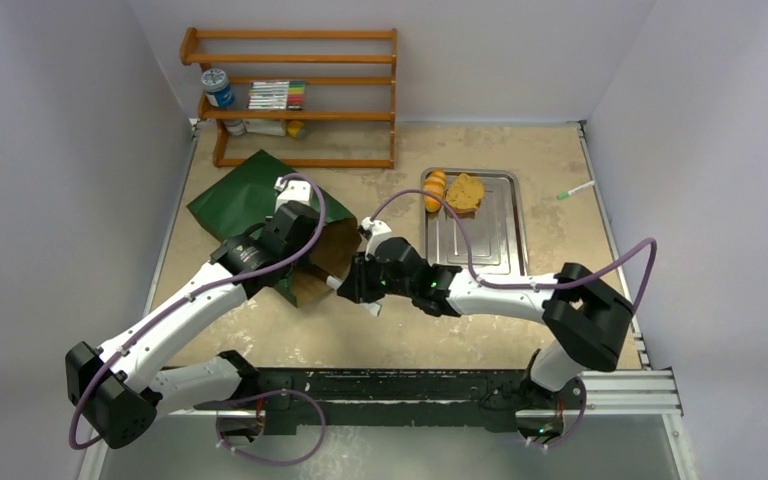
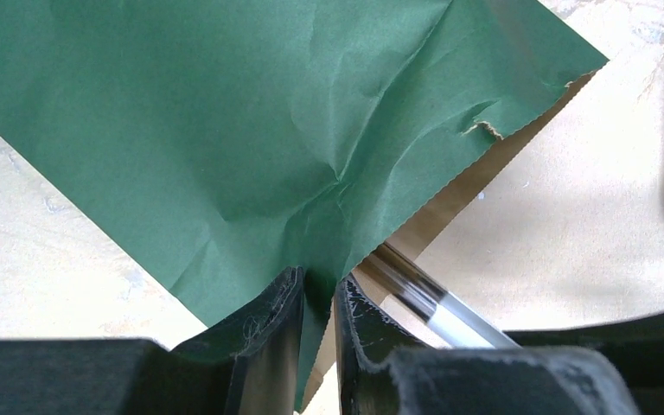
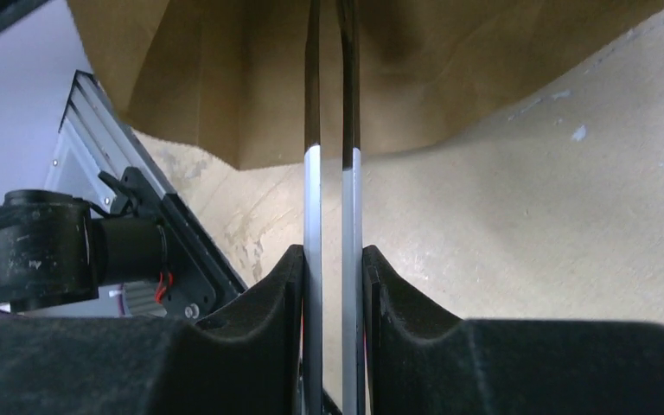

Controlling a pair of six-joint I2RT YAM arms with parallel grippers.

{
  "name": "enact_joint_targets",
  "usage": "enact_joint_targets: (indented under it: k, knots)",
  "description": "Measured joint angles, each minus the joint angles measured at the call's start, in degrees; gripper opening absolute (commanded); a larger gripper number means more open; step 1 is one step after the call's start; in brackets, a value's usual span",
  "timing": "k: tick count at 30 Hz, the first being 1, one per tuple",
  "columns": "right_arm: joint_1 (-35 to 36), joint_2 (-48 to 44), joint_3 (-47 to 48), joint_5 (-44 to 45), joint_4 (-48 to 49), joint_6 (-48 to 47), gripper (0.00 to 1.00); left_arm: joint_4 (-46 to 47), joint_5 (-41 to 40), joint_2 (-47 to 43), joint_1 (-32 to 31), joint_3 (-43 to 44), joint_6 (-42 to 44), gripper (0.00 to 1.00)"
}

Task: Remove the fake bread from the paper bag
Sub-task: Take out the fake bread from the paper bag.

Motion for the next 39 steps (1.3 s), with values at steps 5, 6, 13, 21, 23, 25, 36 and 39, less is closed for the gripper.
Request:
enact_joint_targets:
  k: [5, 6, 13, 21, 23, 25, 36, 39]
  knots:
    - [-2.6, 2.9, 2.3, -2.2, 0.8, 0.7, 0.33, 0.5, 0.7, 0.2, 0.0, 0.0, -0.4, 0.18]
    - [-3.0, 3.3, 2.8, -2.8, 0.8, 1.1, 0.33, 0.9, 0.9, 0.3, 0.0, 0.0, -0.6, 0.17]
    - [-5.1, 5.4, 4.4, -6.0, 0.4, 4.2, 0.37, 4.4, 2.2, 0.9, 0.0, 0.0, -1.6, 0.17]
    - [-7.5, 7.4, 6.7, -9.8, 0.4, 7.7, 0.37, 8.5, 3.8, 1.2, 0.0, -0.2, -2.5, 0.16]
    - [-8.2, 8.3, 7.2, -10.4, 0.2, 8.2, 0.38, 9.3, 4.5, 1.2, 0.0, -0.7, -2.8, 0.17]
    - [-8.6, 8.9, 7.5, -10.8, -0.2, 8.6, 0.38, 10.1, 5.0, 1.2, 0.0, -1.4, -3.0, 0.17]
    - [-9.6, 10.0, 7.5, -13.2, -1.3, 10.1, 0.38, 12.3, 6.2, 1.1, 0.0, -4.3, -3.7, 0.16]
    - [-9.9, 12.0, 7.6, -14.5, -0.9, 10.2, 0.38, 12.9, 6.2, 0.7, 0.0, -5.2, -4.4, 0.16]
